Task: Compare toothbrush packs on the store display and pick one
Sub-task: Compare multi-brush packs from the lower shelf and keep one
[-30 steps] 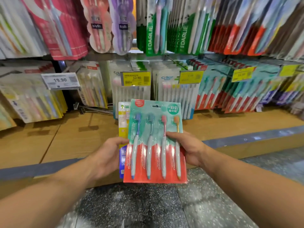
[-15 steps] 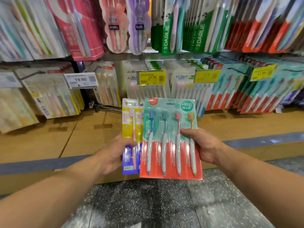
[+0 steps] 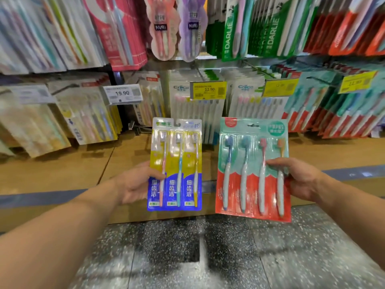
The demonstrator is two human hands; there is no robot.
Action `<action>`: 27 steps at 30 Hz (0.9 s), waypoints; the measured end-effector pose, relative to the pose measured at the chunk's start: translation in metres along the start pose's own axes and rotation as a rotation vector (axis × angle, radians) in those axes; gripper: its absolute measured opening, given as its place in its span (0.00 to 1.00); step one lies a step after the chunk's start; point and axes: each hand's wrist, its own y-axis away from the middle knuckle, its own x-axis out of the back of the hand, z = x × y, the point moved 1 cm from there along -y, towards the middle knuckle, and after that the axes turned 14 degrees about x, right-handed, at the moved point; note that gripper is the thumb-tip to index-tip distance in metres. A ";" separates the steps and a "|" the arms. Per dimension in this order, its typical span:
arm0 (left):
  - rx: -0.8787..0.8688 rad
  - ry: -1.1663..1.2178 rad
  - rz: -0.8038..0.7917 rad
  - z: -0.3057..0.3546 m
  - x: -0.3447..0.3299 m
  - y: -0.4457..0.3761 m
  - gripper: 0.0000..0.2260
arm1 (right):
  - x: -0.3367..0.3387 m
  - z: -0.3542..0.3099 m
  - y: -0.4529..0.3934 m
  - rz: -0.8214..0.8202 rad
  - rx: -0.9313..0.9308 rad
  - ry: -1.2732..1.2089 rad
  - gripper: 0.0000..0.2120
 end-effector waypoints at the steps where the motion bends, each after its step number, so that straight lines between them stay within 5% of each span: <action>1: -0.005 -0.005 0.002 0.000 0.001 0.000 0.18 | 0.001 0.000 0.001 0.008 0.000 0.002 0.07; 27: -0.007 -0.026 0.012 0.001 0.006 -0.004 0.16 | -0.022 0.004 -0.001 -0.019 -0.023 0.022 0.08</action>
